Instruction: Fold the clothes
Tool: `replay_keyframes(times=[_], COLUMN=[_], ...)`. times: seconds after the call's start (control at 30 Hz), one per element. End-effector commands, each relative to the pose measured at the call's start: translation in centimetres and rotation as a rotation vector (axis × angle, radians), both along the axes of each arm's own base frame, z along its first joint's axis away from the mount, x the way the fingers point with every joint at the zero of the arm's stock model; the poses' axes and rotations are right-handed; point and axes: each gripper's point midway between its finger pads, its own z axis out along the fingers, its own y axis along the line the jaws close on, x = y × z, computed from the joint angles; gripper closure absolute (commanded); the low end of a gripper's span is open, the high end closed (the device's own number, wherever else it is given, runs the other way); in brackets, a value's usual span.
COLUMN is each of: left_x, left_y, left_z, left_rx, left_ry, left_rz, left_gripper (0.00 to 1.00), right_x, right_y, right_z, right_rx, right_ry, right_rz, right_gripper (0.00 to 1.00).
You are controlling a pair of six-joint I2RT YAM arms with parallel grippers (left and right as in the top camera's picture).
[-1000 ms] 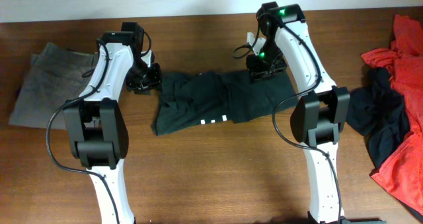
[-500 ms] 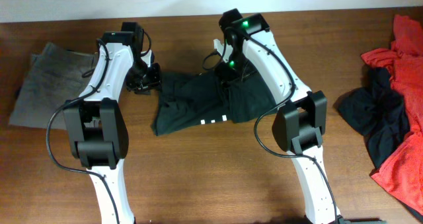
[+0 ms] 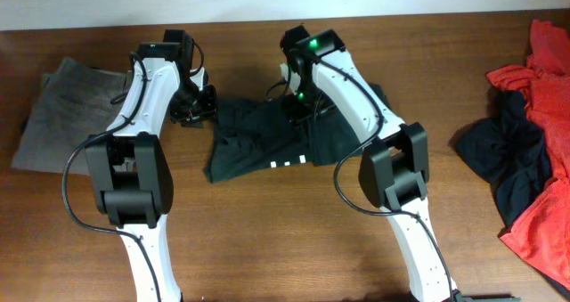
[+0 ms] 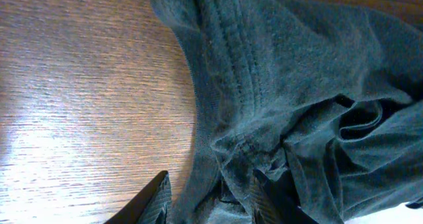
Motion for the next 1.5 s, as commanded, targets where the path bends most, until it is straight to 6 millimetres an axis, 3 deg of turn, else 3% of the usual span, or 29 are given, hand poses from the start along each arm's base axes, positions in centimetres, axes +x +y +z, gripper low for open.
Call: replay_keyframes(times=[0.0, 0.13, 0.23, 0.47, 0.67, 0.83, 0.97, 1.17, 1.27, 1.3, 1.47], left_x=[0.2, 0.2, 0.2, 0.2, 0.2, 0.2, 0.2, 0.2, 0.3, 0.3, 0.3], left_y=[-0.1, -0.1, -0.1, -0.1, -0.1, -0.1, -0.1, -0.1, -0.1, -0.1, -0.1], left_z=[0.4, 0.4, 0.4, 0.4, 0.4, 0.4, 0.4, 0.4, 0.4, 0.4, 0.4], left_rx=[0.006, 0.006, 0.006, 0.006, 0.006, 0.006, 0.006, 0.006, 0.006, 0.006, 0.006], left_ry=[-0.017, -0.018, -0.018, -0.017, -0.017, -0.017, -0.018, -0.020, -0.020, -0.020, -0.021], left_rz=[-0.034, -0.034, -0.034, -0.034, -0.034, -0.034, -0.034, -0.034, -0.034, -0.034, -0.034], left_gripper=[0.61, 0.61, 0.61, 0.61, 0.61, 0.61, 0.61, 0.61, 0.61, 0.61, 0.61], right_x=[-1.0, -1.4, -1.2, -0.8, 0.1, 2.2, 3.5, 4.5, 4.9, 5.0, 5.1], right_y=[-0.4, -0.6, -1.4, -1.5, -1.5, -4.0, -7.1, -14.9, -19.5, -21.8, -28.7], right_z=[-2.7, -4.5, -4.6, -4.2, -2.7, 0.6, 3.8, 7.7, 8.8, 9.1, 9.2], right_rx=[-0.043, -0.055, -0.097, -0.108, -0.107, -0.202, -0.218, -0.294, -0.304, -0.308, -0.318], right_ry=[0.049, 0.064, 0.051, 0.031, -0.009, -0.109, -0.148, -0.174, -0.179, -0.177, -0.180], right_rz=[-0.015, -0.015, -0.059, -0.064, -0.067, -0.114, -0.175, -0.273, -0.347, -0.382, -0.488], right_gripper=[0.31, 0.31, 0.33, 0.60, 0.95, 0.96, 0.96, 0.96, 0.96, 0.96, 0.95])
